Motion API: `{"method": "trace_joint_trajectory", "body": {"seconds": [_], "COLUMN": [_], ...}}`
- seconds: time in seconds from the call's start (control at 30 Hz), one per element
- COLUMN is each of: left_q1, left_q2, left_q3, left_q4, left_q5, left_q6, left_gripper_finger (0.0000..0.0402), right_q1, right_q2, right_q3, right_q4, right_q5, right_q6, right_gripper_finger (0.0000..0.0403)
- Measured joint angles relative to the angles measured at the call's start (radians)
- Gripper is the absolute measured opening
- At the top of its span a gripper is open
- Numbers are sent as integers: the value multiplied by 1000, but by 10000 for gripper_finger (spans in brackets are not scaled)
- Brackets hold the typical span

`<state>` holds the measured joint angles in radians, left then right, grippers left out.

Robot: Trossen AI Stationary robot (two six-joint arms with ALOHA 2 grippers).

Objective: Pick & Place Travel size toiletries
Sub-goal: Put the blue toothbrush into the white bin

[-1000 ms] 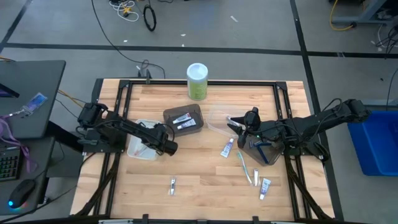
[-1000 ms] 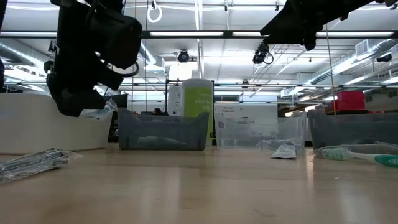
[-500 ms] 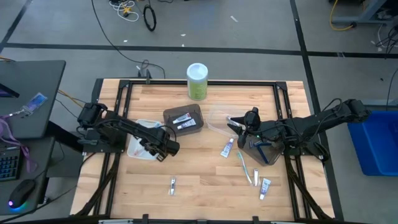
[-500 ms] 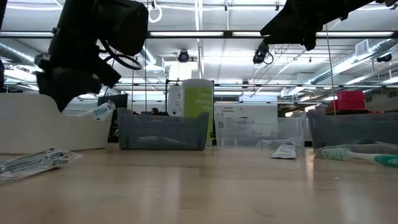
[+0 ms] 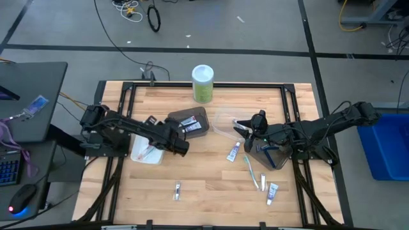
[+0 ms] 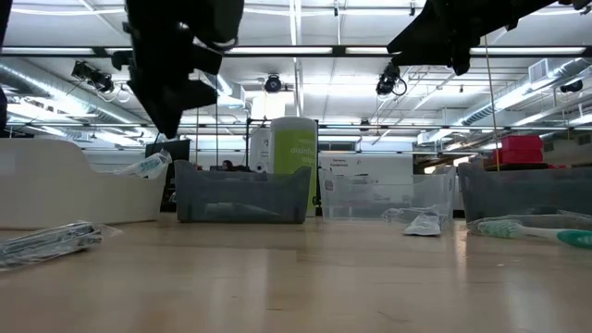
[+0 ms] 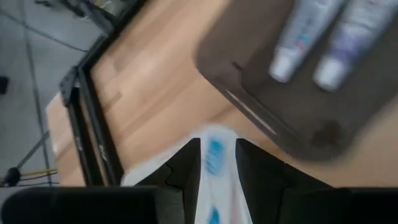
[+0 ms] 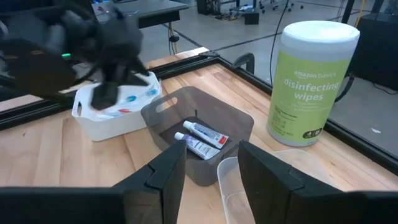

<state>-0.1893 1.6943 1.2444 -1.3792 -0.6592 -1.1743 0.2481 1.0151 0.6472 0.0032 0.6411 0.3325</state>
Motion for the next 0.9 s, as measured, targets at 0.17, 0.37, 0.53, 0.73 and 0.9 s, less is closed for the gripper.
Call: {"method": "trace_joint_trajectory", "body": {"seconds": [0.17, 0.37, 0.53, 0.73, 0.9], "left_q1": [84, 153, 146, 146, 141], "left_q2": [0, 0, 0, 0, 0], "left_q3": [-50, -107, -110, -110, -136], "left_q4": [7, 6, 9, 45, 128], "left_q5": [-11, 136, 177, 175, 279], "left_q6": [5, 74, 91, 64, 112], "left_gripper_finger": [109, 109, 109, 109, 106], "right_q1": [0, 0, 0, 0, 0], "right_q2": [0, 0, 0, 0, 0], "right_q3": [0, 0, 0, 0, 0], "right_q4": [0, 0, 0, 0, -1], "right_q5": [0, 0, 0, 0, 0], "right_q6": [0, 0, 0, 0, 0], "right_gripper_finger": [156, 155, 155, 155, 154]}}
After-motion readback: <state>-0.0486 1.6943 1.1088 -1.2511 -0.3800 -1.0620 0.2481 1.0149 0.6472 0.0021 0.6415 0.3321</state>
